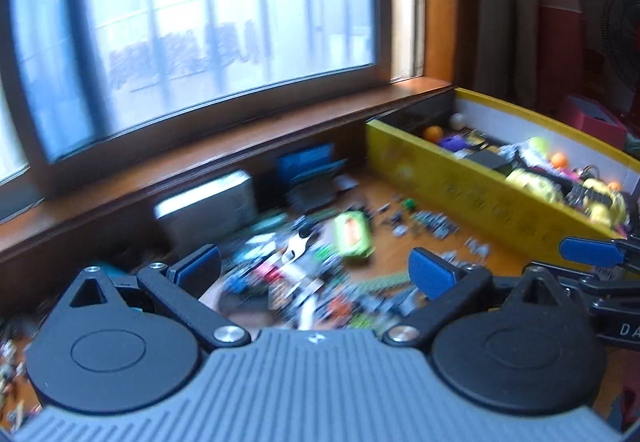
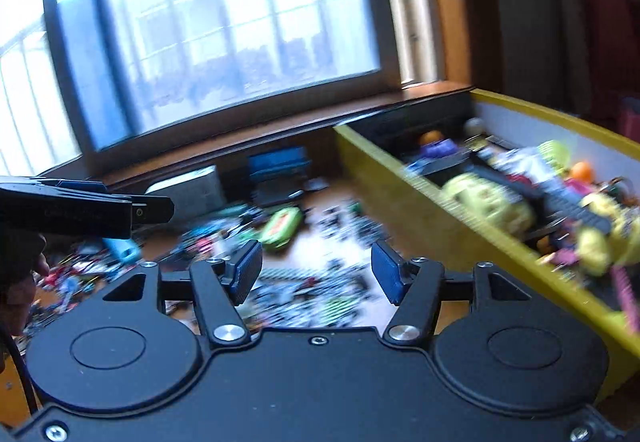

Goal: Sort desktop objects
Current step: 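Move both empty tools back over the cluttered desk, then move the right tool down onto the black cable loop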

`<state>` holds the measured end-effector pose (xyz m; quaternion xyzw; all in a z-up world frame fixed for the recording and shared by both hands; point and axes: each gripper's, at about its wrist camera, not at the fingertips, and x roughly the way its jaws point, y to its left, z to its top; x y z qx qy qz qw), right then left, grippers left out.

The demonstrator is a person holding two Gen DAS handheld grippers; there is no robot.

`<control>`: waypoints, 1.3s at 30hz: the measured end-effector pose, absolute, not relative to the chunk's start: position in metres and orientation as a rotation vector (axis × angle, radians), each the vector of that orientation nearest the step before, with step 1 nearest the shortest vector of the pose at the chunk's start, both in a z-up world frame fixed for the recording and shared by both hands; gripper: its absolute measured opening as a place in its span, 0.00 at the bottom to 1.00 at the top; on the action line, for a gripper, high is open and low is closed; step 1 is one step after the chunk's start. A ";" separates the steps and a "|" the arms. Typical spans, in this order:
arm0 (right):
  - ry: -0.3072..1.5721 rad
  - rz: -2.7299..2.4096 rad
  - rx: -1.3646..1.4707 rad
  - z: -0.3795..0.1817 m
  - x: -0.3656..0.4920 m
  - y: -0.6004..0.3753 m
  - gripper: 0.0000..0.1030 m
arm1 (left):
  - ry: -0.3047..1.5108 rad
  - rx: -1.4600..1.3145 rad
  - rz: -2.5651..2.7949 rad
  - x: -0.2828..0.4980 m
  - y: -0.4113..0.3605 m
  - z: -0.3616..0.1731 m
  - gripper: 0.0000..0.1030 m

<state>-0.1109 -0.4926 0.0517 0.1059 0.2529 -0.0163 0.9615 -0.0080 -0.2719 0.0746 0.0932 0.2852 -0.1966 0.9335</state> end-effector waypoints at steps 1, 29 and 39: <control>0.519 -0.020 0.213 0.050 -0.111 -0.480 0.57 | 0.590 0.186 -0.389 -0.011 -0.259 0.072 1.00; 0.696 0.402 0.114 0.008 -0.023 -0.217 0.62 | 0.718 0.078 -0.007 -0.021 -0.002 0.023 1.00; 0.729 0.225 0.203 -0.017 -0.037 -0.121 0.56 | 0.717 0.208 -0.228 -0.006 0.085 -0.006 1.00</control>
